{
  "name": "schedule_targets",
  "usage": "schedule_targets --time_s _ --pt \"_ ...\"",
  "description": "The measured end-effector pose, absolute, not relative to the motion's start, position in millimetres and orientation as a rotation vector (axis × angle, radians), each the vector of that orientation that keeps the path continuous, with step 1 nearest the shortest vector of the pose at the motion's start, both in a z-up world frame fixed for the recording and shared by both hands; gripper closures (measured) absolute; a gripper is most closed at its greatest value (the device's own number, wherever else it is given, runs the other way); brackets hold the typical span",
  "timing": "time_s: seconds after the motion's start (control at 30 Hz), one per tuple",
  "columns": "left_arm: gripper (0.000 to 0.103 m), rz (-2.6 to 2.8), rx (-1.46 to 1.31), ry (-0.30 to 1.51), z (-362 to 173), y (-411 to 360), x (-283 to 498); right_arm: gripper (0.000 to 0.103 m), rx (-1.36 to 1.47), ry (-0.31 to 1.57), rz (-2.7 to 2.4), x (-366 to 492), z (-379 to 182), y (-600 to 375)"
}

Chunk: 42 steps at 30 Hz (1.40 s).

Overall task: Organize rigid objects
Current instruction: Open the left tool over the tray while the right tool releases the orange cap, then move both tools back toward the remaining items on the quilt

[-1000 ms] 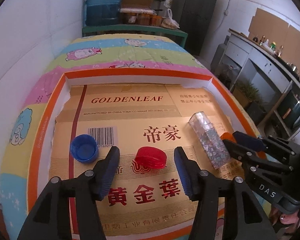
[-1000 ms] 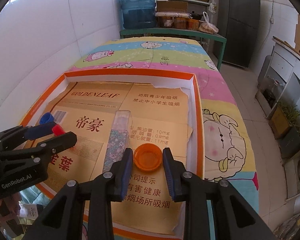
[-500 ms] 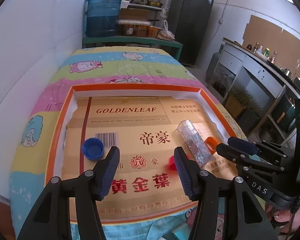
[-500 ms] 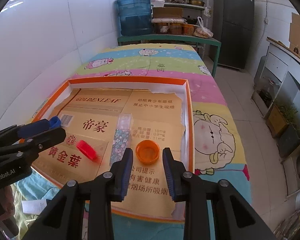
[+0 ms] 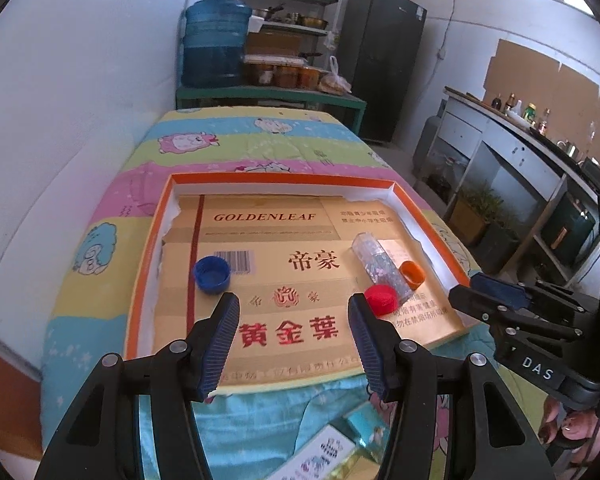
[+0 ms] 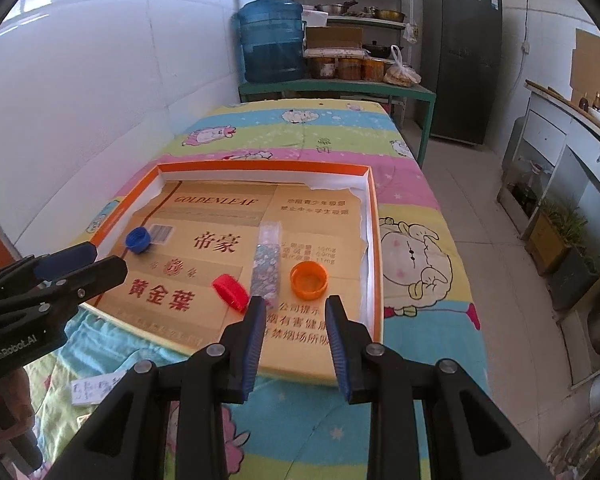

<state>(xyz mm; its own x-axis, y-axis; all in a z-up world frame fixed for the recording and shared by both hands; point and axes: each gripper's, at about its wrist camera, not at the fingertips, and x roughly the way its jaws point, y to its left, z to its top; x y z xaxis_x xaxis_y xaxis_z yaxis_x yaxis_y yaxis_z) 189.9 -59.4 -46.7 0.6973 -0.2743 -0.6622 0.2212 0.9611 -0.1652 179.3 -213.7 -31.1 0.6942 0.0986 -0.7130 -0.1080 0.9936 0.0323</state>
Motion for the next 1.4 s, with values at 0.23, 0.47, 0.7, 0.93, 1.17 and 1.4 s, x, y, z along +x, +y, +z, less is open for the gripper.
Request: schedule_targets --time_s 0.23,0.47,0.7,0.93,1.17,1.4 --pt "0.045 -0.256 -0.084 0.726 -42 -44 169 0.072 -0.015 0.782 0.107 159 -22 -211" --pt "0.045 -0.210 -0.096 0.706 -39 -23 154 0.072 0.009 0.772 0.077 144 -18 -218" --pt "0.045 -0.214 -0.092 0.697 -32 -15 137 0.072 0.012 0.768 0.097 125 -13 -212" --pt "0.045 -0.222 -0.079 0.653 -24 -11 105 0.072 0.024 0.760 0.159 90 -12 -198" --pt "0.045 -0.208 -0.059 0.666 -38 -4 69 0.072 0.011 0.840 0.313 36 -46 -156" --pt "0.045 -0.212 -0.079 0.679 -54 5 43 0.072 -0.071 0.877 0.389 13 -72 -113"
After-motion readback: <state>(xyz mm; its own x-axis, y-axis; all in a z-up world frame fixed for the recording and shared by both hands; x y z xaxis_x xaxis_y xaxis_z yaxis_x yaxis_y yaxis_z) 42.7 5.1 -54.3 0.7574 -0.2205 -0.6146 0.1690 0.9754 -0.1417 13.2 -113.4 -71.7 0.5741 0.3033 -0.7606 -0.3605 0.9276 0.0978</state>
